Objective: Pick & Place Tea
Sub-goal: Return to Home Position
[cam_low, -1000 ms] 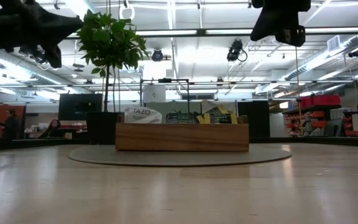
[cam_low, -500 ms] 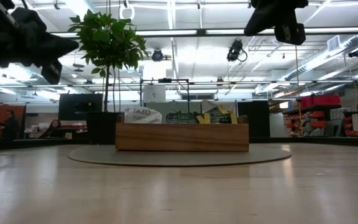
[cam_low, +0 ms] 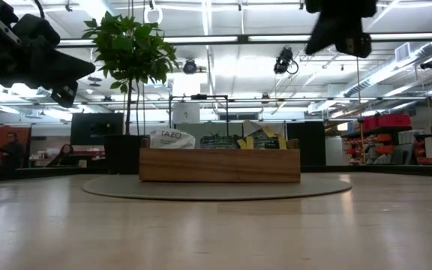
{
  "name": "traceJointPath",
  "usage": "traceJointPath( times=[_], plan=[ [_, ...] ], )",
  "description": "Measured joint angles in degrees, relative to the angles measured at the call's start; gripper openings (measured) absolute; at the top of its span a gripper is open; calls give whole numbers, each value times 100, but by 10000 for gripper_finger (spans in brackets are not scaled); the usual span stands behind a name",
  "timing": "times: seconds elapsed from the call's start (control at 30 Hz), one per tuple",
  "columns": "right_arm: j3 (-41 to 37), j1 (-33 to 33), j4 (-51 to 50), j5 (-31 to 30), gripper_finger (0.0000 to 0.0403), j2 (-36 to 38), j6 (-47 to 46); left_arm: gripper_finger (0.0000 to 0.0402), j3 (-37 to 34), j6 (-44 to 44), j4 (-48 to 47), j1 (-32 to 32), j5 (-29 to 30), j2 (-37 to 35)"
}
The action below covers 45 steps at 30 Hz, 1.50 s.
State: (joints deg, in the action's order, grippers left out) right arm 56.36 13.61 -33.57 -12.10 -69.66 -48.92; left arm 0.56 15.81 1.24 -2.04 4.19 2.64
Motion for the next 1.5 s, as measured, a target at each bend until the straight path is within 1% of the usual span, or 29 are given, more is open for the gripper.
traceJointPath(
  times=[0.07, 0.17, 0.23, 0.3, 0.4, 0.47, 0.57, 0.67, 0.77, 0.93, 1.03, 1.23, 1.5],
  plan=[
    [0, 0, -423, -26, 2, 98, 166, 20, -1, -39, 14, 1, 0, -3],
    [-32, 2, -1170, -251, 2, 343, 529, 28, -9, 32, 108, -1, 4, 0],
    [-286, 11, -1295, -426, 2, 702, 764, 30, -11, 16, 165, -1, 15, -3],
    [-796, 13, -1173, -568, 1, 1245, 846, 30, -11, 4, 234, -1, 23, -4],
    [-1868, 11, -333, -774, 1, 2222, 785, 31, -11, 5, 254, -3, 23, -2],
    [-2598, -47, 902, -778, 1, 2821, 1026, 31, -11, 5, 266, -3, 23, -2],
    [-3492, -287, 2633, -583, 1, 3542, 1730, 32, -11, 5, 279, -3, 21, -2],
    [-4161, -603, 3393, -282, 1, 4123, 2044, 32, -12, 5, 289, -3, 20, -4],
    [-4619, -865, 3806, 329, 1, 4669, 2212, 32, -13, 5, 307, -5, 17, -4],
    [-5007, -1156, 3838, 1165, 0, 5421, 2333, 32, -13, 6, 308, -5, 14, -2],
    [-5066, -1260, 3790, 1396, 0, 5859, 2402, 32, -13, 5, 310, -5, 14, -2],
    [-5071, -1290, 3460, 1410, 0, 6948, 2570, 32, -13, 7, 314, -5, 14, -2],
    [-5074, -1272, 3384, 1314, 0, 6967, 2714, 32, -13, 7, 322, -5, 18, -4]
  ],
)
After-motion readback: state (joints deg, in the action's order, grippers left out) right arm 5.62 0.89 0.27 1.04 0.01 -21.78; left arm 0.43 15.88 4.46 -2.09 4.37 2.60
